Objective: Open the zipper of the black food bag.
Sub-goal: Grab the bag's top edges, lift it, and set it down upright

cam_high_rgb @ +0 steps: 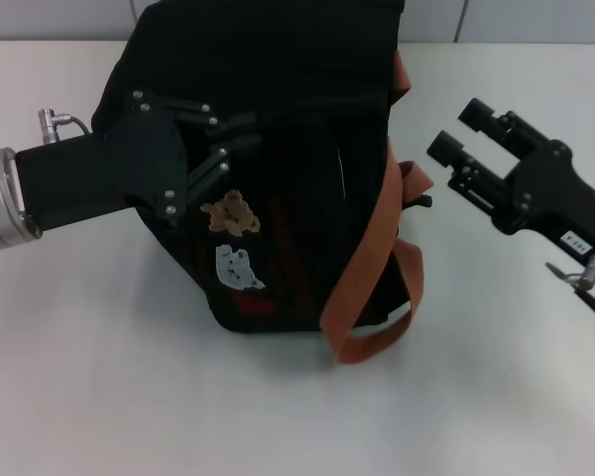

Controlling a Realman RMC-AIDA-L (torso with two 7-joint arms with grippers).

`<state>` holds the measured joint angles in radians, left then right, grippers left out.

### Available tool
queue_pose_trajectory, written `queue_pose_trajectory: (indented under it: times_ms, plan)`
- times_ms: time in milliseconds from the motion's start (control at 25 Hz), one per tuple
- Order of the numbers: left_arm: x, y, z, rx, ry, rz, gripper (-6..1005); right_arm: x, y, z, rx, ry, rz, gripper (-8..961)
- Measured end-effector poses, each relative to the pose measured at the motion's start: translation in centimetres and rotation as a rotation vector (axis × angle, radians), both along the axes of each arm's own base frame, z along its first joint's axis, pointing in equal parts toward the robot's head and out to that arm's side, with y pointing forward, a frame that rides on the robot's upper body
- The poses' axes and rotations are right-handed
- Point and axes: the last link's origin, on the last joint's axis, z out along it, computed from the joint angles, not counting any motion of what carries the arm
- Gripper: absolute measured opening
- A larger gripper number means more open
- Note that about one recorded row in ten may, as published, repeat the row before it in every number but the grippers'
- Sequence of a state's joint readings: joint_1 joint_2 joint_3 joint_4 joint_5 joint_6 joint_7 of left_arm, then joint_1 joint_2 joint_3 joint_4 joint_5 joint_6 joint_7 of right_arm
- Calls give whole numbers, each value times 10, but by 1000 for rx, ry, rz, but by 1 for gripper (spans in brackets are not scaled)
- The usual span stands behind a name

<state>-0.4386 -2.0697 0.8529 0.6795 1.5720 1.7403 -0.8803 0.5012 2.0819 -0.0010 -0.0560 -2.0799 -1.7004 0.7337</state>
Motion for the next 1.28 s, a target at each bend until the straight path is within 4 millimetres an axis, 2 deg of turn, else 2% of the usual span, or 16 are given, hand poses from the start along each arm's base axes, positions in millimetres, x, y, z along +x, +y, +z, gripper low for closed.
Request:
queue_pose_trajectory:
  times_ms: [120,440,640,880,1120,1280]
  plan:
    - [-1,-1,1,0,0,0,127,1,1,9,5,1,20,652]
    - [-2,-2,0,-7,6,-2,131,0,3,24,-8,-105,145,644]
    - [-2,-3,0,-9,4,-4,133,-1,5,10,-21,-215,195,638]
    - [-1,-3,-2,-15,4,-4,136,-8,14,-6,-22,-258,192,632]
    - [-1,-4,-2,-18,4,-4,138,-15,23,-12,-18,-276,200,450]
    - [-2,-4,-3,-19,4,-3,140,-20,28,-12,-17,-284,213,430]
